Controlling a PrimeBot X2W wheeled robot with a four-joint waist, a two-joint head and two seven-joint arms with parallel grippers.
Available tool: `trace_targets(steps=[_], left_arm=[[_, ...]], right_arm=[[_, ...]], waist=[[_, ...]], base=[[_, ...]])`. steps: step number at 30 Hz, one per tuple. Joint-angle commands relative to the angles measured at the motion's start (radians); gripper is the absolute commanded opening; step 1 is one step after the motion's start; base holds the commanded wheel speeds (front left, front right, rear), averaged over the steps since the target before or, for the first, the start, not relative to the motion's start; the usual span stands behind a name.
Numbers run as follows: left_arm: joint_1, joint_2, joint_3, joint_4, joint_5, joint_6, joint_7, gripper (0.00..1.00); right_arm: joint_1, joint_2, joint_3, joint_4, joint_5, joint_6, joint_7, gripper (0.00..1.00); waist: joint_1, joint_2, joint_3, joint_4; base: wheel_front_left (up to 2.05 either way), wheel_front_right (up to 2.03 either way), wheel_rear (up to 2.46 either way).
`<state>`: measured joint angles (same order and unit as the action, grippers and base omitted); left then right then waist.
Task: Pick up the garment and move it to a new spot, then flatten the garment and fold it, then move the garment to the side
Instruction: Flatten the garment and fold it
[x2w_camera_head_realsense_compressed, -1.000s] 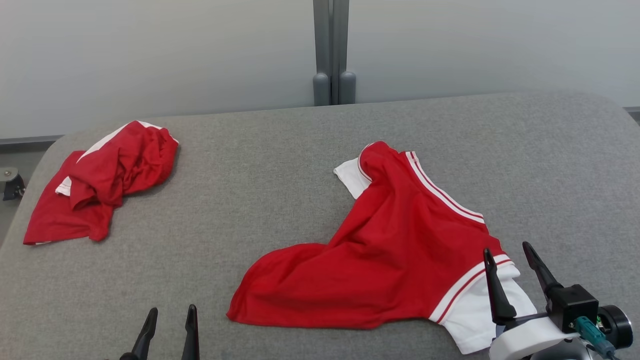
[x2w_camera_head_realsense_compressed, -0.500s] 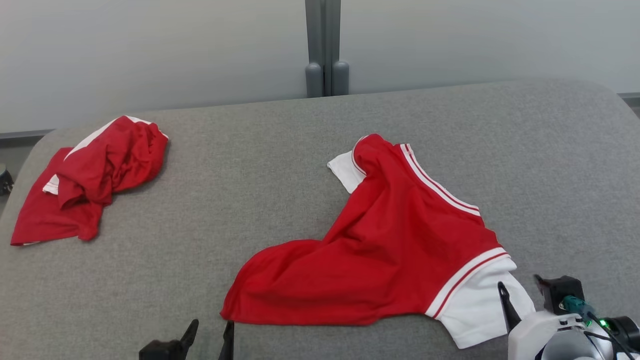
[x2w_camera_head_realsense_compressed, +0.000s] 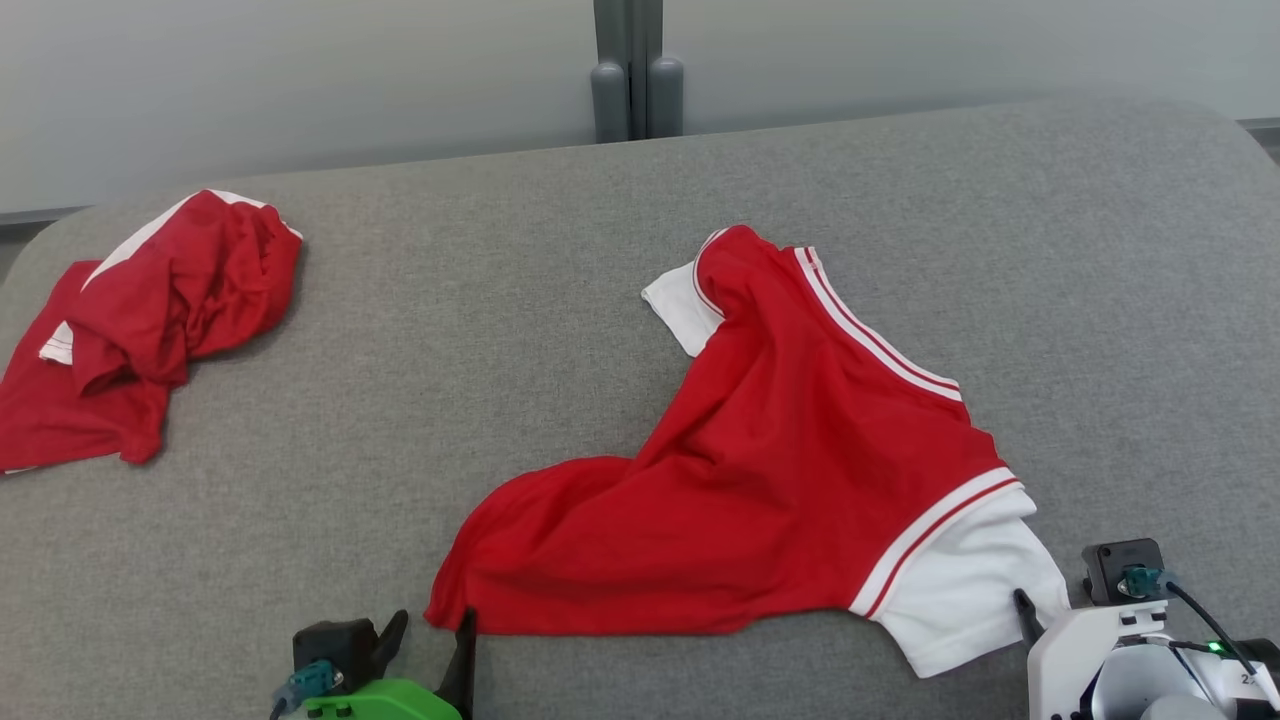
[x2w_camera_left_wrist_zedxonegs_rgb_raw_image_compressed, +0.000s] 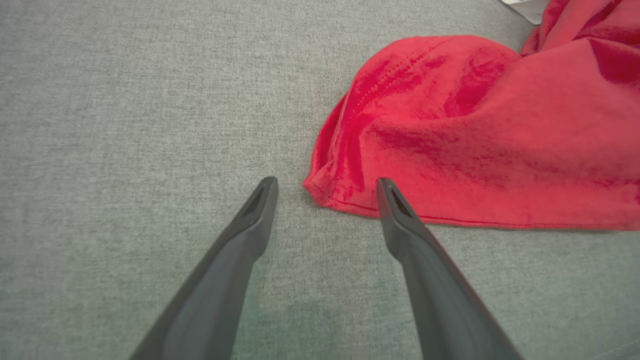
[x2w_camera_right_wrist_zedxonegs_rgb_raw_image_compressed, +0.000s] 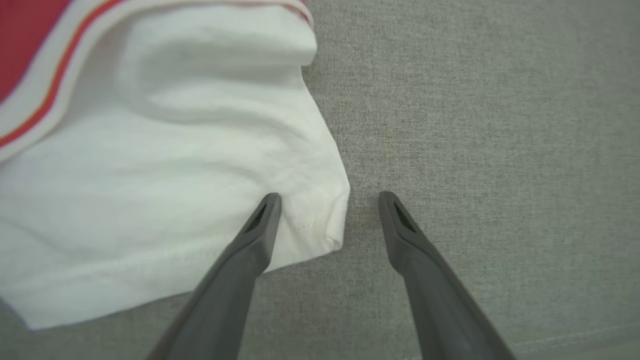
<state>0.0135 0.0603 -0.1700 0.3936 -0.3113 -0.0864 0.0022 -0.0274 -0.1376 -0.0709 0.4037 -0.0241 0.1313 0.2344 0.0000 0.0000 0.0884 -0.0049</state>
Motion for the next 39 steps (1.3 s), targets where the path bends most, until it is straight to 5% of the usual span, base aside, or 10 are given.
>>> trace_targets(steps=[1, 9, 10, 11, 12, 20, 28, 34, 39], left_arm=[[-0.022, 0.010, 0.002, 0.004, -0.010, 0.001, 0.007, 1.00], [-0.081, 0.027, -0.023, 0.039, -0.020, -0.016, 0.044, 1.00], [-0.087, 0.031, -0.029, 0.047, -0.023, -0.019, 0.052, 0.49], [-0.093, 0.034, -0.041, 0.057, -0.026, -0.023, 0.064, 0.02], [-0.094, 0.034, -0.049, 0.063, -0.032, -0.028, 0.074, 0.00], [-0.038, 0.025, -0.057, 0.001, -0.185, -0.042, 0.132, 0.00], [0.141, 0.039, 0.010, -0.536, -0.569, -0.042, 0.296, 0.00], [0.194, 0.043, 0.087, -0.956, -0.733, 0.075, 0.408, 0.00], [0.108, 0.049, 0.139, -1.205, -0.784, 0.193, 0.479, 0.00]], right_arm=[[-0.007, 0.007, 0.006, 0.023, 0.002, -0.001, 0.001, 1.00], [-0.045, 0.019, 0.024, 0.084, -0.001, -0.001, 0.016, 1.00], [-0.052, 0.022, 0.029, 0.095, 0.002, -0.001, 0.023, 1.00], [-0.058, 0.028, 0.042, 0.110, 0.014, 0.000, 0.035, 0.78], [-0.063, 0.034, 0.045, 0.122, 0.030, 0.000, 0.042, 0.00], [-0.072, 0.048, 0.026, 0.066, 0.220, -0.001, 0.046, 0.00], [0.027, 0.032, -0.046, -0.462, 0.698, 0.000, 0.118, 0.00], [0.051, 0.049, -0.243, -0.849, 0.930, 0.000, 0.182, 0.00], [-0.035, 0.062, -0.350, -1.043, 1.043, 0.000, 0.256, 0.00]], waist=[[0.0000, 0.0000, 0.009, 0.002], [0.0000, 0.0000, 0.050, -0.001], [0.0000, 0.0000, 0.054, -0.003], [0.0000, 0.0000, 0.058, -0.005], [0.0000, 0.0000, 0.060, -0.007], [0.0000, 0.0000, 0.033, -0.020], [0.0000, 0.0000, -0.015, -0.029], [0.0000, 0.0000, -0.040, -0.040], [0.0000, 0.0000, -0.044, -0.062]], base=[[0.00, 0.00, 0.00], [0.00, 0.00, 0.00], [0.00, 0.00, 0.00], [0.00, 0.00, 0.00], [0.00, 0.00, 0.00], [0.00, 0.00, 0.00], [0.00, 0.00, 0.00], [0.00, 0.00, 0.00], [0.00, 0.00, 0.00]])
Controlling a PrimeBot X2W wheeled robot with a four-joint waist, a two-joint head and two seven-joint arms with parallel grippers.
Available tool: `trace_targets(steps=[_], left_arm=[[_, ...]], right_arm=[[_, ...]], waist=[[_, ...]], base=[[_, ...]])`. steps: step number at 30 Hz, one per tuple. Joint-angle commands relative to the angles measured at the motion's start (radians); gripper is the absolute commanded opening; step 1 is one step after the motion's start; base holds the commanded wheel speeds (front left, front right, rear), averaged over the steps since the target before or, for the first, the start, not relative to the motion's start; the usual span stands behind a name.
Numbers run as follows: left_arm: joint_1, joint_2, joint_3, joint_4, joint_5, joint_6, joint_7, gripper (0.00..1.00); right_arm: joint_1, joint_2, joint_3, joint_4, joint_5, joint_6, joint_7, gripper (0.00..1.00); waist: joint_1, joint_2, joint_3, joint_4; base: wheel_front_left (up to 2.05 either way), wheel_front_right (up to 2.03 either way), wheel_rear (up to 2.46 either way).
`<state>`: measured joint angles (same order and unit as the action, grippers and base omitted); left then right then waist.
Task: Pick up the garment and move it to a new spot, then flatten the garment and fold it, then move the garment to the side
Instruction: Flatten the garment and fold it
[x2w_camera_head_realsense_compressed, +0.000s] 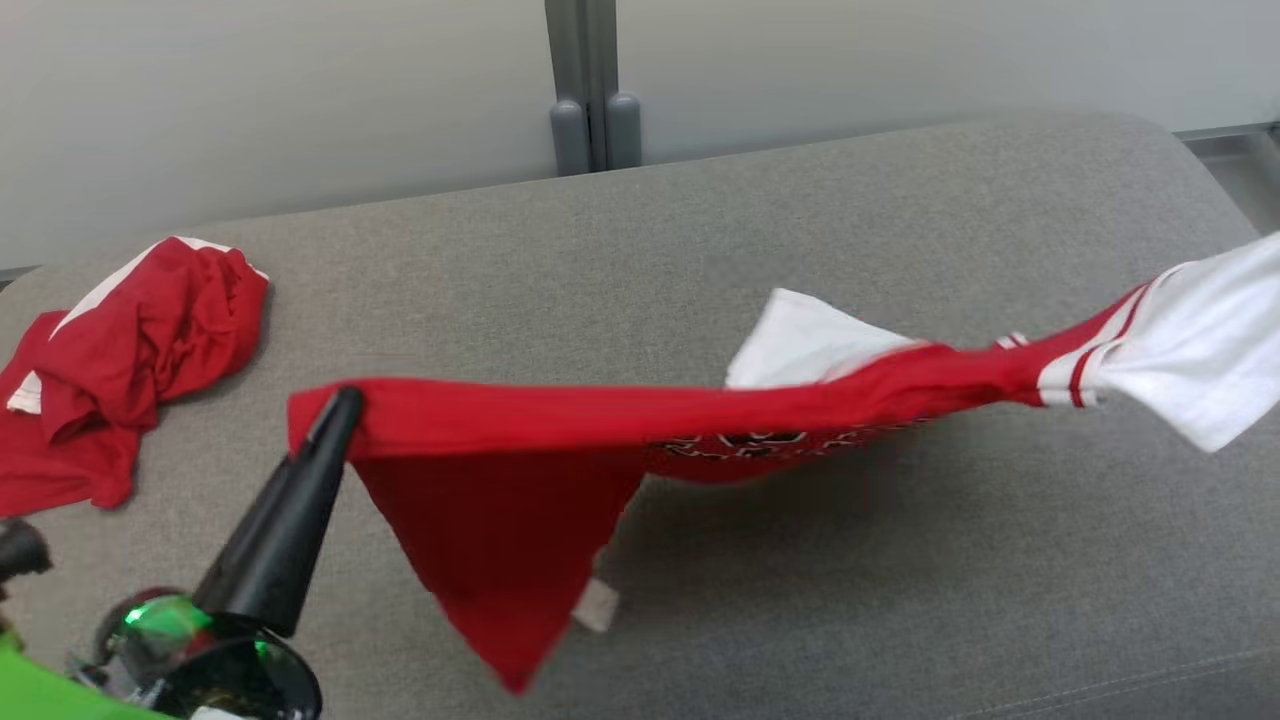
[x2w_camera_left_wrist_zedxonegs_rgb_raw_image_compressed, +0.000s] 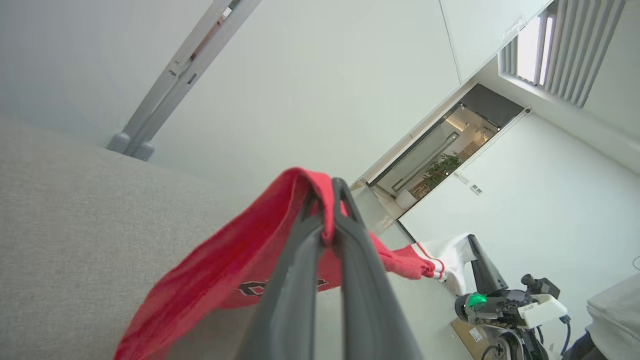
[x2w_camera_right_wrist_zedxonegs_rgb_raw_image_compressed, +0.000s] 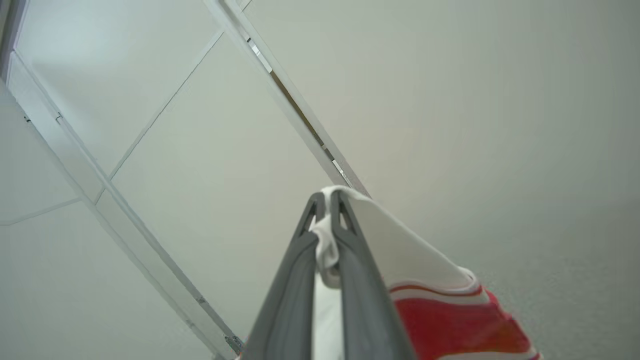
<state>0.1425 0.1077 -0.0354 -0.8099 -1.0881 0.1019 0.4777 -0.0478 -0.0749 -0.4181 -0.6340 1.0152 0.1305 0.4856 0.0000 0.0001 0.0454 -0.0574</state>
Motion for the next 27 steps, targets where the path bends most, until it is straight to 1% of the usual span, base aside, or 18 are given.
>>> trace_targets(steps=[1, 3, 4, 5, 6, 7, 9, 11, 12, 14, 16, 18, 20, 21, 23, 24, 26, 27], left_arm=[[-0.051, 0.011, 0.015, -0.040, -0.013, 0.027, 0.022, 0.00], [-0.119, 0.016, 0.030, -0.080, -0.031, 0.079, 0.054, 0.00], [-0.155, 0.029, 0.036, -0.089, -0.034, 0.097, 0.072, 0.00], [-0.216, 0.042, 0.049, -0.097, -0.035, 0.123, 0.095, 0.00], [-0.248, 0.051, 0.053, -0.098, -0.032, 0.135, 0.106, 0.00], [-0.298, 0.067, 0.054, -0.091, -0.030, 0.151, 0.128, 0.00], [-0.398, 0.091, 0.055, -0.051, -0.030, 0.176, 0.160, 0.00], [-0.505, 0.117, 0.049, 0.011, -0.025, 0.189, 0.191, 0.00], [-0.553, 0.130, 0.047, 0.048, -0.019, 0.188, 0.202, 0.00], [-0.687, 0.153, 0.046, 0.158, -0.011, 0.182, 0.218, 0.00], [-0.802, 0.168, 0.044, 0.261, 0.005, 0.173, 0.218, 0.00], [-0.942, 0.176, 0.028, 0.398, 0.020, 0.156, 0.210, 0.00], [-1.058, 0.171, 0.019, 0.511, 0.043, 0.133, 0.180, 0.00], [-1.124, 0.157, 0.009, 0.591, 0.060, 0.117, 0.151, 0.00], [-1.251, 0.147, -0.008, 0.731, 0.112, 0.082, 0.080, 0.00], [-1.315, 0.142, -0.018, 0.809, 0.139, 0.055, 0.038, 0.00], [-1.417, 0.135, -0.019, 0.938, 0.184, 0.013, -0.058, 0.00], [-1.457, 0.131, -0.018, 0.987, 0.200, -0.013, -0.106, 0.00]], right_arm=[[-0.048, 0.001, -0.019, -0.026, 0.015, 0.000, 0.022, 0.00], [-0.123, 0.001, -0.043, -0.042, 0.017, 0.000, 0.061, 0.00], [-0.159, -0.005, -0.051, -0.040, -0.001, 0.000, 0.079, 0.00], [-0.225, -0.005, -0.053, -0.025, -0.022, 0.000, 0.110, 0.00], [-0.258, -0.006, -0.048, -0.015, -0.035, 0.000, 0.128, 0.00], [-0.310, -0.013, -0.046, 0.001, -0.078, 0.000, 0.154, 0.00], [-0.418, -0.007, -0.022, 0.047, -0.130, 0.000, 0.202, 0.00], [-0.535, -0.005, -0.002, 0.102, -0.220, 0.000, 0.238, 0.00], [-0.586, -0.001, 0.015, 0.129, -0.246, 0.000, 0.252, 0.00], [-0.727, 0.011, 0.040, 0.218, -0.332, 0.000, 0.267, 0.00], [-0.844, 0.018, 0.060, 0.302, -0.390, 0.000, 0.257, 0.00], [-0.990, 0.022, 0.070, 0.416, -0.467, 0.000, 0.224, 0.00], [-1.105, 0.024, 0.071, 0.525, -0.506, 0.000, 0.173, 0.00], [-1.169, 0.024, 0.076, 0.592, -0.540, 0.000, 0.130, 0.00], [-1.284, 0.023, 0.074, 0.715, -0.573, 0.000, 0.047, 0.00], [-1.338, 0.024, 0.085, 0.783, -0.590, 0.000, -0.004, 0.00], [-1.430, 0.023, 0.100, 0.901, -0.616, 0.000, -0.108, 0.00], [-1.464, 0.023, 0.113, 0.949, -0.616, 0.000, -0.155, 0.00]], waist=[[0.0000, -0.0001, 0.003, -0.018], [0.0000, -0.0001, 0.013, -0.030], [0.0000, -0.0001, 0.021, -0.034], [0.0000, -0.0001, 0.038, -0.041], [0.0000, -0.0001, 0.049, -0.043], [0.0000, -0.0001, 0.071, -0.044], [0.0000, -0.0001, 0.117, -0.042], [0.0000, -0.0001, 0.179, -0.034], [0.0000, -0.0001, 0.208, -0.030], [0.0000, -0.0001, 0.287, -0.016], [0.0000, -0.0001, 0.349, -0.005], [0.0000, -0.0001, 0.421, 0.007], [0.0000, -0.0001, 0.470, 0.018], [0.0000, -0.0001, 0.492, 0.029], [0.0000, -0.0001, 0.529, 0.048], [0.0000, -0.0001, 0.543, 0.052], [0.0000, -0.0001, 0.568, 0.052], [0.0000, -0.0001, 0.576, 0.051]], base=[[0.00, 0.00, 0.00], [0.00, 0.00, 0.00], [0.00, 0.00, 0.00], [0.00, 0.00, 0.00], [0.00, 0.00, 0.00], [0.00, 0.00, 0.00], [0.00, 0.00, 0.00], [0.00, 0.00, 0.00], [0.00, 0.00, 0.00], [0.00, 0.00, 0.00], [0.00, 0.00, 0.00], [0.00, 0.00, 0.00], [0.00, 0.00, 0.00], [0.00, 0.00, 0.00], [0.00, 0.00, 0.00], [0.00, 0.00, 0.00], [0.00, 0.00, 0.00], [0.00, 0.00, 0.00]])
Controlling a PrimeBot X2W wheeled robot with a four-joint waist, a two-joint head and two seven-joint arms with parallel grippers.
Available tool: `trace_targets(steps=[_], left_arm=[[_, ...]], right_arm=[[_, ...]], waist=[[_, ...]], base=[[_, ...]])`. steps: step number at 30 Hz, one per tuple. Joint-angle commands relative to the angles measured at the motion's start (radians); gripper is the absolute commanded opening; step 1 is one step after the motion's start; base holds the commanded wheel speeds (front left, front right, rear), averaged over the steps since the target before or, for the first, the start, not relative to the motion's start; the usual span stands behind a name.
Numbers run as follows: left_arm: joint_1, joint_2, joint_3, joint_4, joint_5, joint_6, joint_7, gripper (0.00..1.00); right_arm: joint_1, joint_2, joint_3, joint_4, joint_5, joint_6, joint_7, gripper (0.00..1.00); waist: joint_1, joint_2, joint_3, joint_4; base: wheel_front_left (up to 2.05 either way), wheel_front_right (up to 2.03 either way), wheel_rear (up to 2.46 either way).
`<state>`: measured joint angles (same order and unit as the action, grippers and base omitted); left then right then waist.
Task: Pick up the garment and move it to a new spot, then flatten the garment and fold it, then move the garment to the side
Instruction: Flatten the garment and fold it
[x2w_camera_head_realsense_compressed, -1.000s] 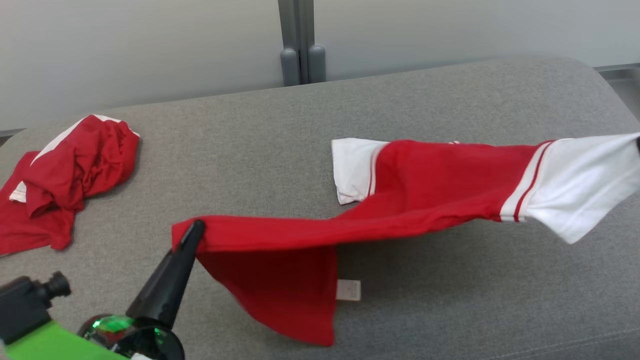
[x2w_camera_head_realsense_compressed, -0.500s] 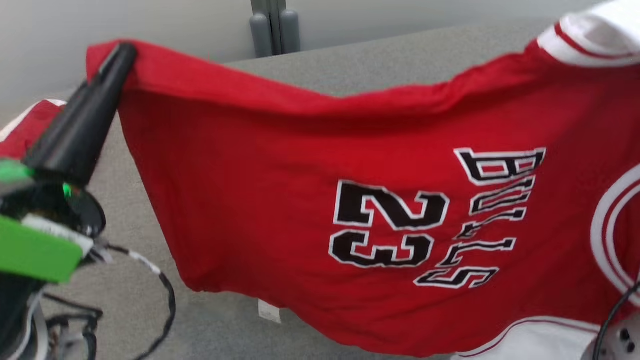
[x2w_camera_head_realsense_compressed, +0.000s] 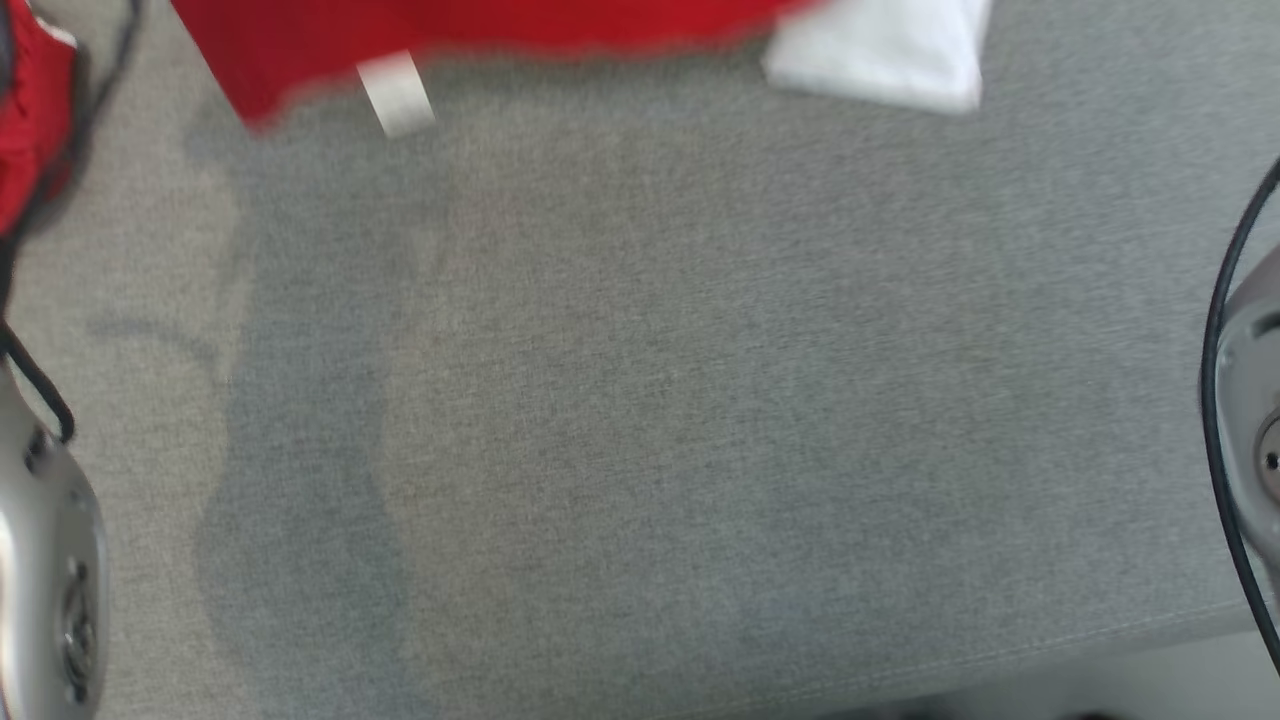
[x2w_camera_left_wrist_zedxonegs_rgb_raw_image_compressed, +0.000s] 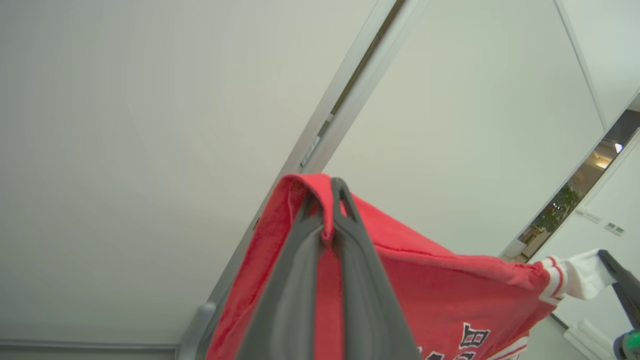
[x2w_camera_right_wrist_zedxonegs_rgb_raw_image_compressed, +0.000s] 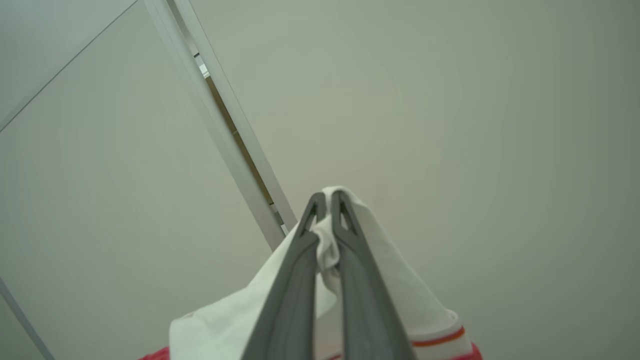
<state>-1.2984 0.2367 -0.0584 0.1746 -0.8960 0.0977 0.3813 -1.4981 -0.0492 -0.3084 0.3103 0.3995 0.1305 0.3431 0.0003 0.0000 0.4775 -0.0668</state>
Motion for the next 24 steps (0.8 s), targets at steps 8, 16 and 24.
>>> trace_targets(steps=[8, 16, 24], left_arm=[[-0.080, -0.021, -0.035, 0.353, 0.084, -0.191, -0.298, 0.00], [0.300, -0.017, -0.157, 0.400, 0.046, -0.229, -0.435, 0.00], [0.758, 0.025, -0.228, 0.253, -0.057, -0.229, -0.469, 0.00]], right_arm=[[-0.034, -0.003, 0.185, 0.263, 0.081, 0.000, -0.313, 0.00], [0.418, -0.004, 0.231, 0.183, 0.161, 0.000, -0.380, 0.00], [0.970, -0.033, 0.186, -0.070, 0.252, 0.000, -0.316, 0.00]], waist=[[-0.0003, 0.0000, 0.145, 0.056], [-0.0003, 0.0000, 0.037, 0.055], [-0.0003, 0.0000, -0.132, 0.070]], base=[[0.00, 0.00, 0.00], [0.00, 0.00, 0.00], [0.00, 0.00, 0.00]])
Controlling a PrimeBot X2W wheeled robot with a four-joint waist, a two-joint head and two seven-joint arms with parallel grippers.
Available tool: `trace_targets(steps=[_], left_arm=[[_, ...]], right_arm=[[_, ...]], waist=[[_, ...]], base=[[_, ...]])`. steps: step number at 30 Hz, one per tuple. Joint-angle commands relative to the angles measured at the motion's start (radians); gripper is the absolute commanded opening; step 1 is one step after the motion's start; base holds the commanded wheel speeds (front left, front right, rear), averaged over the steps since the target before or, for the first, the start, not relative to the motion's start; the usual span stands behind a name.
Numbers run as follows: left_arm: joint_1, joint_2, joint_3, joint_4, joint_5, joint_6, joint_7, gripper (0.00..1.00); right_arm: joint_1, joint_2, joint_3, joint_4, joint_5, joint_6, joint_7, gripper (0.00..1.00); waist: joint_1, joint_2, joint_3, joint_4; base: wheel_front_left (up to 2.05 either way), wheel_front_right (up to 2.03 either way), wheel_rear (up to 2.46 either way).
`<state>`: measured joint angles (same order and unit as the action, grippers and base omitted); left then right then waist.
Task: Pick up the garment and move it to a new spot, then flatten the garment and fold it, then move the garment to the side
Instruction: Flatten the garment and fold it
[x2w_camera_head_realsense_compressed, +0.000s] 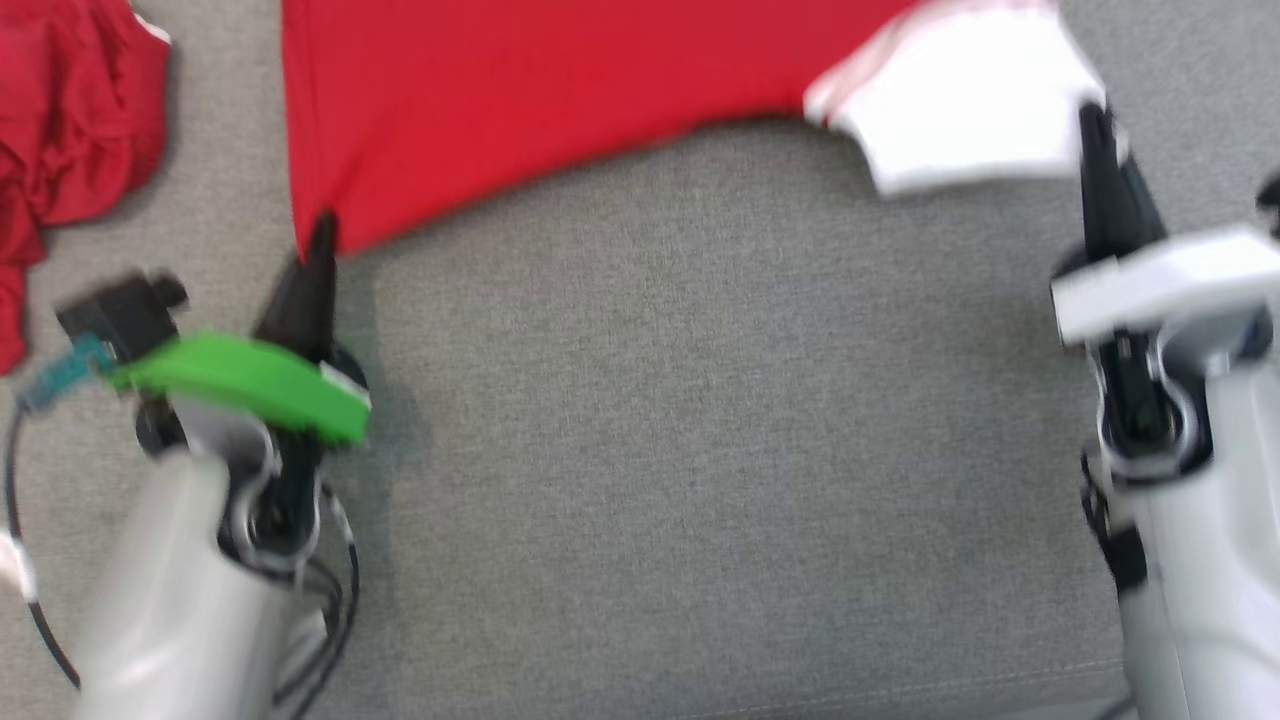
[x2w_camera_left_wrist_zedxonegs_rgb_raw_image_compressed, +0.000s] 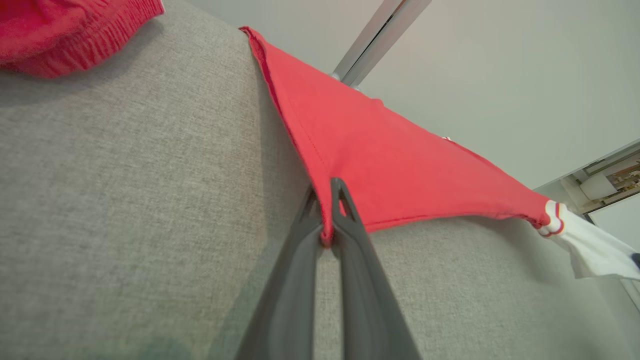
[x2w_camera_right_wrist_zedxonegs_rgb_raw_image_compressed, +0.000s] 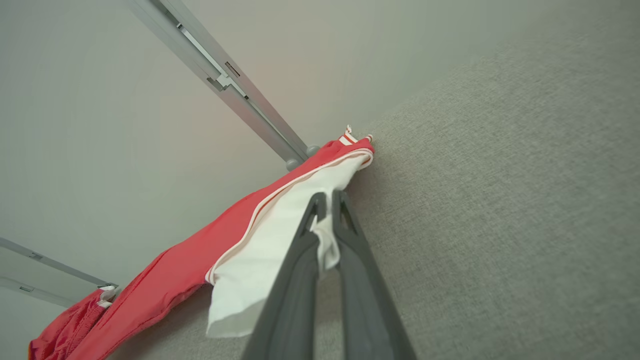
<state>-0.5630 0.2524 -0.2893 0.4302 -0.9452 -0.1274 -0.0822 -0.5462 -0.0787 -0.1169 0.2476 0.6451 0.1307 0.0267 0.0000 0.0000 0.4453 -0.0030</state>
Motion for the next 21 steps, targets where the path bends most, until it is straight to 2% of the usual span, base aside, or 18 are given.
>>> trace_targets(steps=[1, 5, 8, 14, 17, 21], left_arm=[[0.076, 0.009, 0.001, -0.027, -0.018, -0.004, -0.006, 0.00], [0.275, -0.012, 0.000, -0.139, -0.071, 0.032, 0.010, 0.00], [0.446, -0.022, -0.015, -0.242, -0.092, 0.080, 0.019, 0.00], [0.712, -0.008, -0.040, -0.448, -0.125, 0.167, 0.058, 0.00], [0.757, -0.006, -0.041, -0.528, -0.153, 0.198, 0.090, 0.00], [0.719, 0.009, -0.050, -0.583, -0.161, 0.244, 0.156, 0.00]], right_arm=[[0.088, -0.003, -0.018, -0.045, 0.012, 0.000, 0.013, 0.00], [0.336, -0.001, -0.041, -0.179, 0.019, 0.000, 0.075, 0.00], [0.513, 0.007, -0.054, -0.274, 0.031, 0.000, 0.120, 0.00], [0.764, 0.023, -0.089, -0.433, 0.076, 0.000, 0.165, 0.00], [0.793, 0.023, -0.108, -0.464, 0.091, 0.000, 0.165, 0.00], [0.731, 0.027, -0.116, -0.452, 0.076, 0.000, 0.183, 0.00]], waist=[[0.0000, 0.0000, -0.122, 0.008], [0.0000, 0.0000, -0.183, 0.008], [0.0000, 0.0000, -0.213, 0.003], [0.0000, 0.0000, -0.201, 0.006], [0.0000, 0.0000, -0.181, 0.007], [0.0000, 0.0000, -0.161, 0.011]], base=[[0.00, 0.00, 0.00], [0.00, 0.00, 0.00], [0.00, 0.00, 0.00], [0.00, 0.00, 0.00], [0.00, 0.00, 0.00], [0.00, 0.00, 0.00]])
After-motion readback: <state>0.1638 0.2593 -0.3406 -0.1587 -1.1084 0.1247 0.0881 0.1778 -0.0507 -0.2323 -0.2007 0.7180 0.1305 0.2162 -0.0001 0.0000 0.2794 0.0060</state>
